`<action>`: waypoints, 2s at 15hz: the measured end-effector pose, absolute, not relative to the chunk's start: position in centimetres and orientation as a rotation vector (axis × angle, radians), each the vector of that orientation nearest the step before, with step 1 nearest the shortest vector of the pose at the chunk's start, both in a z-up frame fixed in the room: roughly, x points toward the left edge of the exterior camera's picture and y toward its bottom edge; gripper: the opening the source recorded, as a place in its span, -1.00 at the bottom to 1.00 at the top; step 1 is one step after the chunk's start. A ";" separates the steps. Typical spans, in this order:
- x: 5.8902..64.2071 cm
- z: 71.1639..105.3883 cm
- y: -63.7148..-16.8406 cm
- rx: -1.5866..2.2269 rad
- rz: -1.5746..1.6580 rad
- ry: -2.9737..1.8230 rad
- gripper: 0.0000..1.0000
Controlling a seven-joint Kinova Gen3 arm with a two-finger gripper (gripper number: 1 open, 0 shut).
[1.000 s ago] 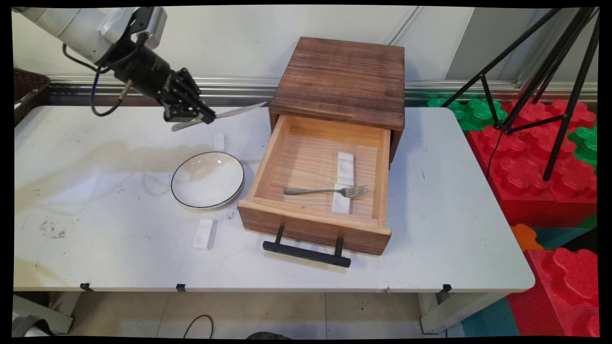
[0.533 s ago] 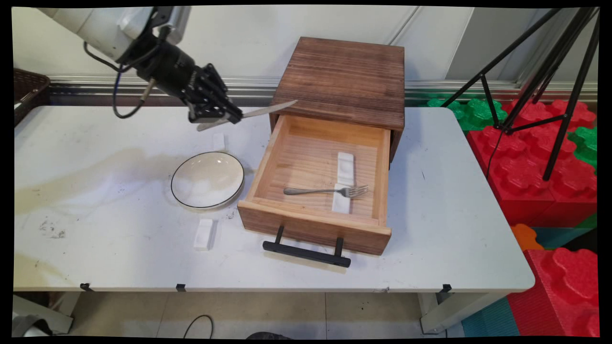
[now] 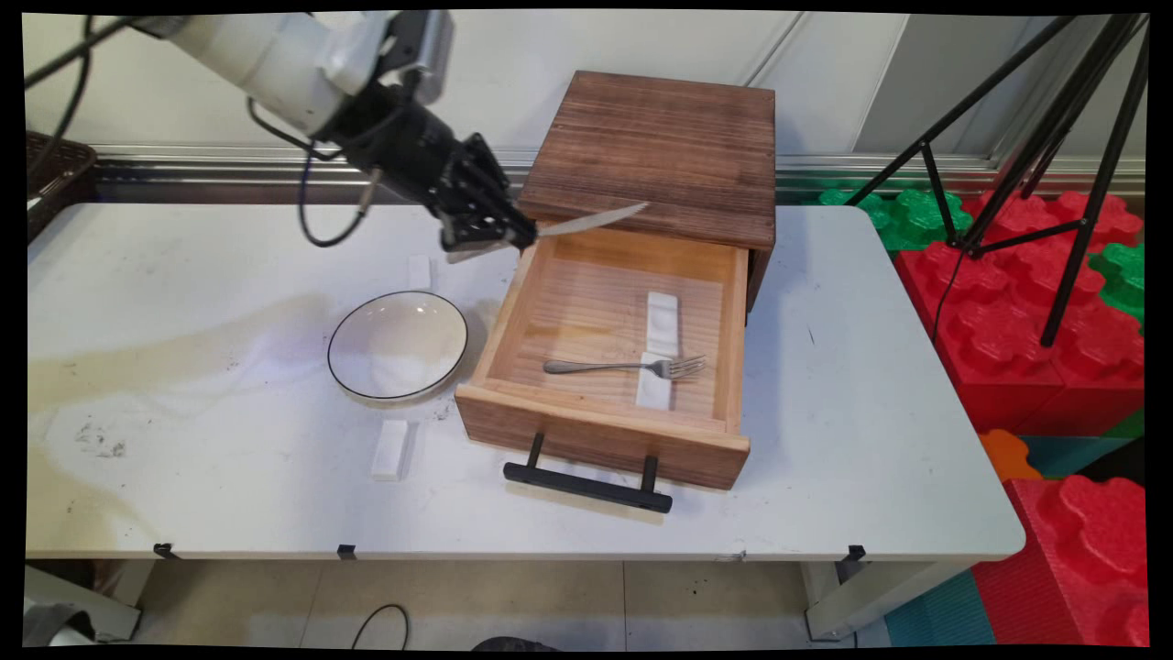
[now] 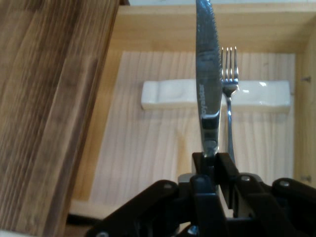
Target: Place the picked object into the drawer
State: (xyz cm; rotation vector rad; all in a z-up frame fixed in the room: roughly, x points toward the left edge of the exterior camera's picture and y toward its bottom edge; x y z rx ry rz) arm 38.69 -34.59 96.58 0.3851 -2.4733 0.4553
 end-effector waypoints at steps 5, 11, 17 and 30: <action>35.1 94.7 -37.2 0.380 0.468 -2.474 -1.00; 32.4 91.1 -40.2 0.393 0.446 -2.483 -1.00; 31.3 87.3 -42.4 0.386 0.421 -2.509 -1.00; 31.2 81.9 -45.2 0.391 0.393 -2.550 -1.00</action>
